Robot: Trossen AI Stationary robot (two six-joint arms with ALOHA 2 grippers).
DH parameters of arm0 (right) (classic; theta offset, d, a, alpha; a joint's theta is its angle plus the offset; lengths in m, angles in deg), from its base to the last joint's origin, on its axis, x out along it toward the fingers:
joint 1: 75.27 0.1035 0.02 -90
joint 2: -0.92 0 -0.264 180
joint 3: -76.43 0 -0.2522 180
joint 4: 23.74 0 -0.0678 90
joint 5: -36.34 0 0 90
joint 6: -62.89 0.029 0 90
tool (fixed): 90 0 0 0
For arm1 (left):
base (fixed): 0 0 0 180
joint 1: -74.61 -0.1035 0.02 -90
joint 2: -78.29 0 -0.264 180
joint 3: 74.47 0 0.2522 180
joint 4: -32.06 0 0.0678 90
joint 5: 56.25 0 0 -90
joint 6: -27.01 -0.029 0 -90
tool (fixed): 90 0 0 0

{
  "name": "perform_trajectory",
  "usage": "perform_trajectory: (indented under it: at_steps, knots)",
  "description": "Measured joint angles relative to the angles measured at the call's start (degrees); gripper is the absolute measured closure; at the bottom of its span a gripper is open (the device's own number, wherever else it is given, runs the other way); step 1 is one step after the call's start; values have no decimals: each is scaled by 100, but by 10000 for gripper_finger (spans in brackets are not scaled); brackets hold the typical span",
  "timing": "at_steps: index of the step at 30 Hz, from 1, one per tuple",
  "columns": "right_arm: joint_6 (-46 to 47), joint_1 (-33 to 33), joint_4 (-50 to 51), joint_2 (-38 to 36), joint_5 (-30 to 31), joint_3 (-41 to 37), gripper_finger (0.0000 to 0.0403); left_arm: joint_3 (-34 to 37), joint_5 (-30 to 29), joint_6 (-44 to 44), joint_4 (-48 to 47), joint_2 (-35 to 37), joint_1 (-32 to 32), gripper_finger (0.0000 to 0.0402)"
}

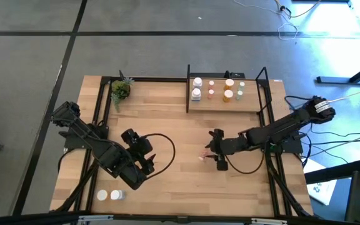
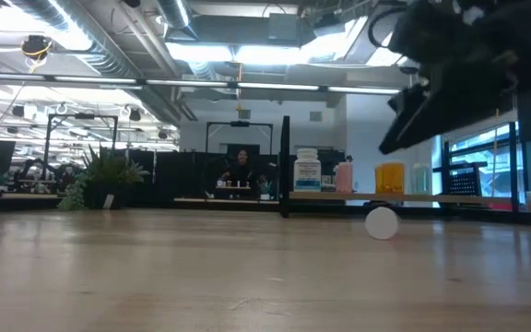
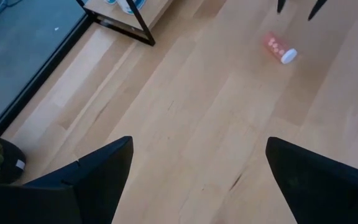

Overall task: Pick and place medicine bottles onto shelf by color
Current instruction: Put the pink pill bottle on the shelf aligned with the other pink pill bottles

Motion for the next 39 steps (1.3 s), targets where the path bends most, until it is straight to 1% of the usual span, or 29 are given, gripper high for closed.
perform_trajectory:
  at_steps: [2, 5, 8, 10, 12, 18, 20, 28, 31, 39]
  knots:
    - [-258, 0, 795, -94, 23, 337, 201, 0, 0, 0, 0, 0, 0, 39]
    - [-968, -3, 1795, -109, 28, 881, 201, 0, -12, -7, -1, 0, 0, 39]
    - [-1830, -2, 2088, -43, 25, 1220, 201, 0, -26, -18, -2, 0, 0, 39]
    - [-2314, -2, 2071, 19, -17, 1320, 201, 0, -30, -24, -4, 0, 0, 39]
    - [-2595, -4, 1888, 107, -42, 1350, 201, 0, -35, -23, -2, 0, 0, 39]
    - [-3531, -9, 1627, 642, -891, 1350, 201, 0, -44, -22, -2, 0, 0, 39]
    - [-3842, -7, 1582, 858, -1021, 1350, 201, 0, -44, -18, -2, 0, 0, 39]
    - [-4667, -37, 1164, 1637, -1026, 1347, 201, 0, -46, 2, 0, 0, 0, 39]
    - [-4818, -37, 995, 1876, -1028, 1347, 201, 0, -46, 2, 0, 0, -4, 39]
    - [-4969, -100, 829, 2027, -1025, 1347, 201, 0, -46, 2, 0, 0, -7, 39]
